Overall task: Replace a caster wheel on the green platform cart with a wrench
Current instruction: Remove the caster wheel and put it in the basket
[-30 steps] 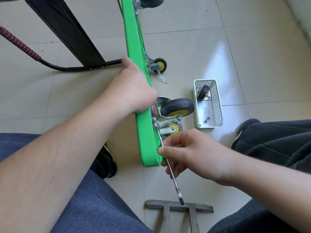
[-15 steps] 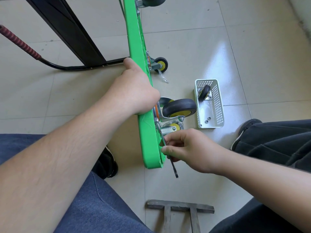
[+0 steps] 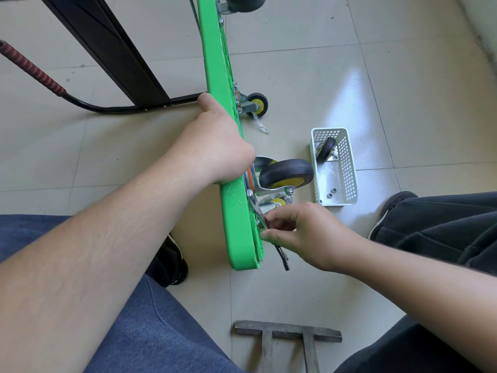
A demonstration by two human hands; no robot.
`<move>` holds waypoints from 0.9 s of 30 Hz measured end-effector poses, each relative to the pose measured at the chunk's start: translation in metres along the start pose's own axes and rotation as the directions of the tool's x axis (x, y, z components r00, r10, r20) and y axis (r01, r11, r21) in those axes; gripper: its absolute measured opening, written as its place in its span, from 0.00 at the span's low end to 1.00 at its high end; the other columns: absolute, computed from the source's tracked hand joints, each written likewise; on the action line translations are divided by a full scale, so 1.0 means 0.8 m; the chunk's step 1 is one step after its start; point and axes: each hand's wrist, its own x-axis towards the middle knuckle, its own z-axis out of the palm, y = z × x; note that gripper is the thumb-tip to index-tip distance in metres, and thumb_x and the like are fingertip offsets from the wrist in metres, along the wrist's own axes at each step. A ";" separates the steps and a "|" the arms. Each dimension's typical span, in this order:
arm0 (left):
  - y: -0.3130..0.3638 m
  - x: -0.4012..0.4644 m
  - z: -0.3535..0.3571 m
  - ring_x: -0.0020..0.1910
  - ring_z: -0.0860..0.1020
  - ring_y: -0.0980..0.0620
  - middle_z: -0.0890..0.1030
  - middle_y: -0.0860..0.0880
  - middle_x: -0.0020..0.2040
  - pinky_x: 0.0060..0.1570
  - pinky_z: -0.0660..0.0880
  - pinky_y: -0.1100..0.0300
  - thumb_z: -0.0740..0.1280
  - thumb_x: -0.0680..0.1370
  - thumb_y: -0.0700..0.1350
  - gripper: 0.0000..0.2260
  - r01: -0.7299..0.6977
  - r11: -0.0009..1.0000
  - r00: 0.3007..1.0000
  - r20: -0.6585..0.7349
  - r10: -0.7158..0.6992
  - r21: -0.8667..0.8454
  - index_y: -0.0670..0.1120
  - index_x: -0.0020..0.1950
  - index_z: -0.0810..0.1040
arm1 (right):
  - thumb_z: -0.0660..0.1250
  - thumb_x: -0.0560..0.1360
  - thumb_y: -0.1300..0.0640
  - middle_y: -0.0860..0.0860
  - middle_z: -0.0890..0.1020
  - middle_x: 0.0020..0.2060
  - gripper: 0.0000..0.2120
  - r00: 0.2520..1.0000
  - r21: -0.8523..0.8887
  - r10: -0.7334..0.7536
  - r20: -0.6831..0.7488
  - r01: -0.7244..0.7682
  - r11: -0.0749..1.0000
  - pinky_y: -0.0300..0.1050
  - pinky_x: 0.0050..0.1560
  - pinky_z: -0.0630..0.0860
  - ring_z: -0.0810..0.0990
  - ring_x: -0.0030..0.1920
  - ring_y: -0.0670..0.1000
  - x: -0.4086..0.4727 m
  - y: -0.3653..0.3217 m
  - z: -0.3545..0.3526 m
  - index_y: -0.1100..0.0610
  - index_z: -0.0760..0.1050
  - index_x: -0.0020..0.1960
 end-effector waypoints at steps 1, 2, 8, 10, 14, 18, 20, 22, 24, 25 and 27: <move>0.000 0.000 -0.001 0.30 0.68 0.51 0.66 0.49 0.37 0.22 0.57 0.59 0.65 0.79 0.42 0.23 -0.001 1.000 1.000 0.000 0.001 -0.002 0.40 0.68 0.56 | 0.72 0.79 0.52 0.40 0.74 0.26 0.23 1.000 0.004 0.017 0.003 -0.017 1.000 0.38 0.35 0.67 0.68 0.30 0.45 -0.001 0.001 0.000 0.36 0.71 0.29; 0.000 0.000 -0.001 0.30 0.68 0.51 0.66 0.49 0.37 0.22 0.57 0.59 0.65 0.79 0.42 0.23 0.000 1.000 1.000 0.001 0.000 -0.004 0.41 0.68 0.55 | 0.72 0.79 0.51 0.40 0.76 0.27 0.21 0.999 0.009 0.039 0.007 -0.039 0.999 0.39 0.38 0.72 0.71 0.31 0.44 -0.004 0.002 0.000 0.37 0.72 0.30; -0.002 0.000 0.001 0.30 0.69 0.51 0.67 0.49 0.38 0.22 0.58 0.59 0.65 0.79 0.42 0.23 -0.004 1.000 1.000 0.001 0.004 -0.015 0.41 0.68 0.56 | 0.71 0.80 0.54 0.58 0.85 0.38 0.10 0.974 0.240 0.192 0.122 -0.216 0.946 0.48 0.44 0.86 0.88 0.40 0.54 -0.031 -0.006 -0.006 0.58 0.80 0.42; -0.002 0.000 0.000 0.30 0.68 0.51 0.66 0.49 0.38 0.22 0.57 0.59 0.65 0.79 0.42 0.23 -0.002 1.000 1.000 0.003 0.002 -0.020 0.40 0.68 0.56 | 0.70 0.81 0.56 0.62 0.84 0.41 0.11 0.965 0.323 0.217 0.147 -0.254 0.912 0.45 0.41 0.84 0.88 0.40 0.55 -0.039 -0.015 -0.009 0.64 0.79 0.46; -0.002 0.001 -0.001 0.31 0.68 0.51 0.66 0.48 0.38 0.22 0.58 0.59 0.64 0.79 0.42 0.24 0.001 1.000 1.000 0.003 -0.001 -0.022 0.40 0.70 0.56 | 0.69 0.81 0.57 0.63 0.85 0.42 0.12 0.955 0.407 0.233 0.184 -0.290 0.866 0.48 0.42 0.85 0.87 0.39 0.55 -0.048 -0.034 -0.017 0.68 0.79 0.47; -0.002 0.001 0.000 0.30 0.68 0.51 0.66 0.48 0.38 0.22 0.57 0.60 0.64 0.79 0.42 0.27 0.001 1.000 1.000 0.005 -0.001 -0.023 0.38 0.73 0.54 | 0.69 0.81 0.58 0.64 0.85 0.42 0.14 0.947 0.466 0.247 0.204 -0.315 0.827 0.49 0.41 0.85 0.87 0.38 0.56 -0.052 -0.048 -0.022 0.70 0.79 0.47; -0.002 0.000 0.001 0.30 0.68 0.51 0.65 0.49 0.37 0.20 0.56 0.61 0.64 0.79 0.42 0.27 -0.001 1.000 1.000 0.003 0.001 -0.018 0.38 0.73 0.54 | 0.69 0.81 0.58 0.66 0.84 0.42 0.14 0.946 0.494 0.248 0.209 -0.321 0.808 0.49 0.41 0.84 0.86 0.37 0.56 -0.053 -0.053 -0.021 0.71 0.79 0.47; -0.002 0.001 0.000 0.29 0.68 0.51 0.65 0.49 0.37 0.18 0.56 0.61 0.64 0.79 0.42 0.26 0.003 1.000 1.000 0.003 -0.003 -0.018 0.38 0.72 0.55 | 0.69 0.81 0.58 0.67 0.84 0.43 0.15 0.945 0.514 0.246 0.216 -0.324 0.794 0.49 0.42 0.84 0.86 0.37 0.56 -0.052 -0.056 -0.021 0.71 0.79 0.47; -0.002 0.001 -0.001 0.30 0.67 0.51 0.65 0.49 0.37 0.20 0.56 0.60 0.64 0.79 0.42 0.27 0.005 1.000 1.000 0.004 -0.005 -0.028 0.38 0.73 0.54 | 0.69 0.81 0.57 0.64 0.84 0.39 0.15 0.944 0.537 0.244 0.221 -0.326 0.778 0.49 0.42 0.84 0.85 0.36 0.55 -0.050 -0.057 -0.021 0.71 0.79 0.46; -0.002 0.001 -0.001 0.30 0.67 0.51 0.65 0.49 0.37 0.20 0.56 0.60 0.64 0.79 0.42 0.29 0.002 1.000 1.000 0.004 -0.002 -0.028 0.38 0.74 0.53 | 0.69 0.81 0.57 0.62 0.83 0.37 0.14 0.944 0.547 0.242 0.222 -0.326 0.771 0.48 0.41 0.83 0.84 0.35 0.55 -0.049 -0.057 -0.021 0.69 0.80 0.45; -0.002 0.001 0.000 0.30 0.67 0.51 0.65 0.49 0.37 0.20 0.56 0.60 0.63 0.79 0.42 0.31 -0.001 1.000 1.000 0.006 0.001 -0.023 0.37 0.76 0.52 | 0.69 0.81 0.56 0.59 0.83 0.36 0.13 0.946 0.561 0.243 0.216 -0.324 0.762 0.47 0.40 0.83 0.83 0.34 0.54 -0.046 -0.060 -0.021 0.66 0.81 0.44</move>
